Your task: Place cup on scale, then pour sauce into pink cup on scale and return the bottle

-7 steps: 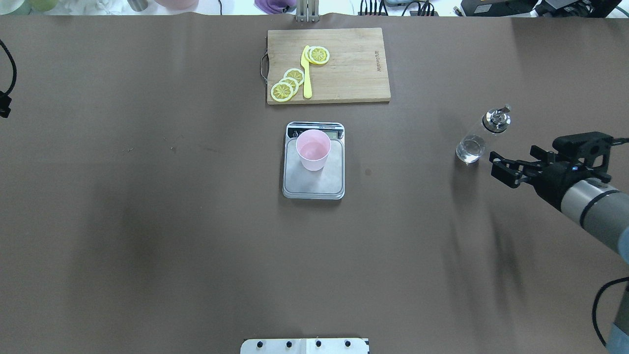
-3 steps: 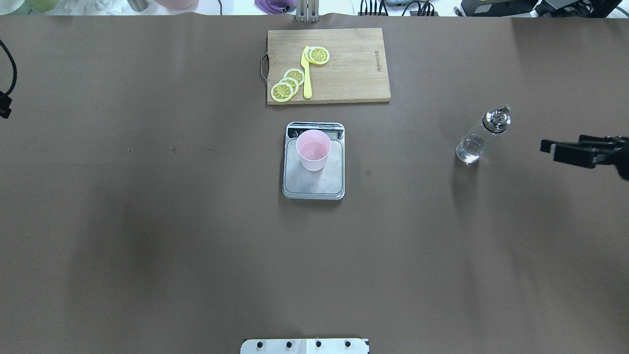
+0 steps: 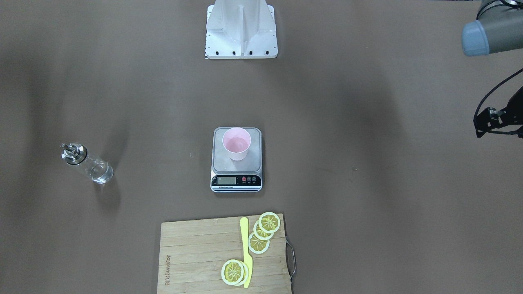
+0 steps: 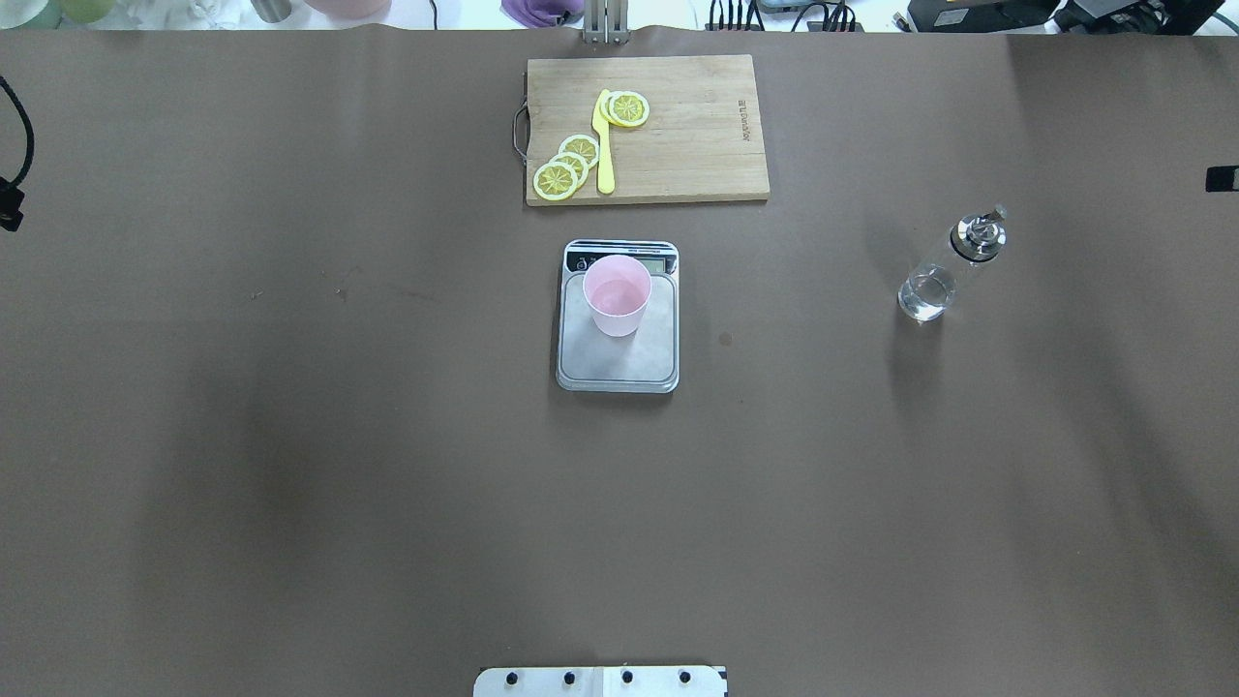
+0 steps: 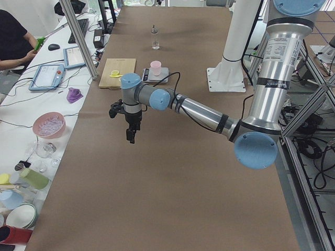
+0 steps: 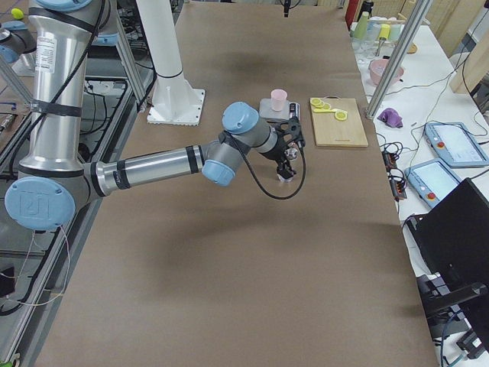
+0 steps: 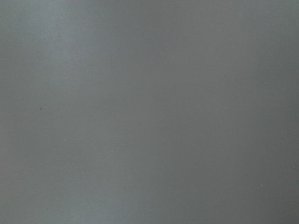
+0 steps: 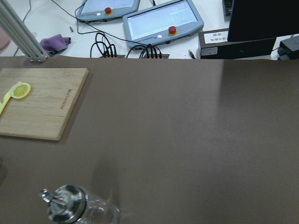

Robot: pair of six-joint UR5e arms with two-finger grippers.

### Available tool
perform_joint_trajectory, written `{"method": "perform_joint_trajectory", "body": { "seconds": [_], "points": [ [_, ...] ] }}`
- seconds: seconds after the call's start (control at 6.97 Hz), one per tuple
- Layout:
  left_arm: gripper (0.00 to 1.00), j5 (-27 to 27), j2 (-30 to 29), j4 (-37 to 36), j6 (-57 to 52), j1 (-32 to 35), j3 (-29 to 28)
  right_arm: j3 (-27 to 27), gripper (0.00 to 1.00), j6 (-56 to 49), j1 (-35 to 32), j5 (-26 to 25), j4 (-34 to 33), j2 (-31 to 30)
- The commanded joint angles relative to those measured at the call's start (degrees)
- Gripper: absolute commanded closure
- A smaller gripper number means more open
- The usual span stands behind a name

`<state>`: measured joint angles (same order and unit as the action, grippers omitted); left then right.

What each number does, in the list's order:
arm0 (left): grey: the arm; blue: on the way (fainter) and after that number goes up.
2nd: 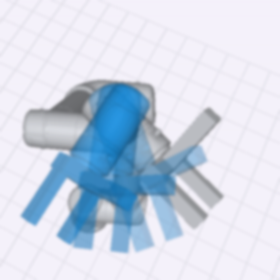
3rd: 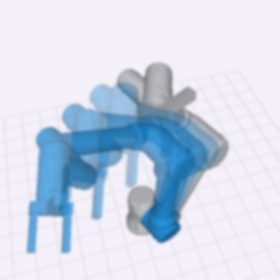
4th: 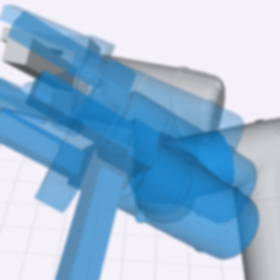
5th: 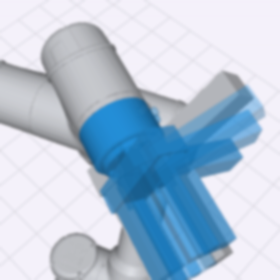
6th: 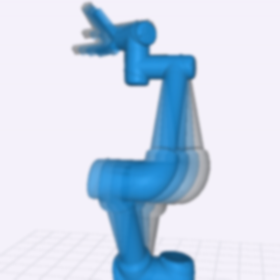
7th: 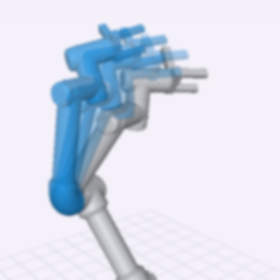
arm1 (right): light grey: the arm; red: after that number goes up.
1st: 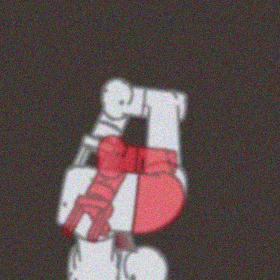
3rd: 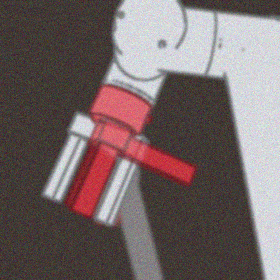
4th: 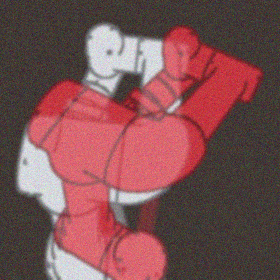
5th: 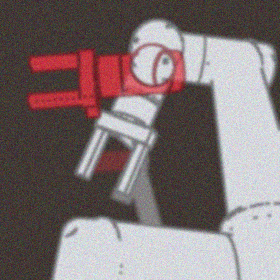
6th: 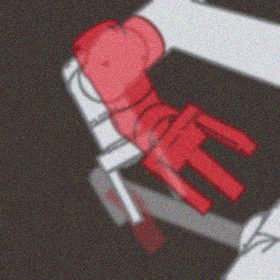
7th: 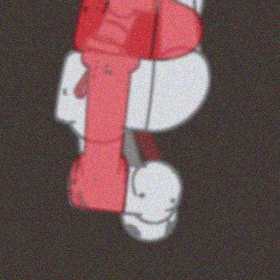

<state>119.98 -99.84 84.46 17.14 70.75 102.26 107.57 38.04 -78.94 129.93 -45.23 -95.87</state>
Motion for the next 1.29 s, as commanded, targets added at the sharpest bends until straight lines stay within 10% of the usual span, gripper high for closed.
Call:
{"method": "perform_joint_trajectory", "body": {
  "seconds": [0.0,0.86,1.15],
  "points": [
    [0.01,0.1,-0.1,0.0,0.0,0.0,0.1,-12.6,0.00,-16.5,-8.5,9.1,-10.2,8.5],
    [0.01,0.8,0.7,-0.4,-2.3,2.9,-0.5,-13.7,0.00,-44.6,-6.9,-0.8,-50.6,11.6],
    [0.01,14.9,1.2,-0.3,-5.5,9.7,-4.5,-10.4,0.00,-46.8,-7.2,-0.4,-66.5,16.7]
  ]
}}
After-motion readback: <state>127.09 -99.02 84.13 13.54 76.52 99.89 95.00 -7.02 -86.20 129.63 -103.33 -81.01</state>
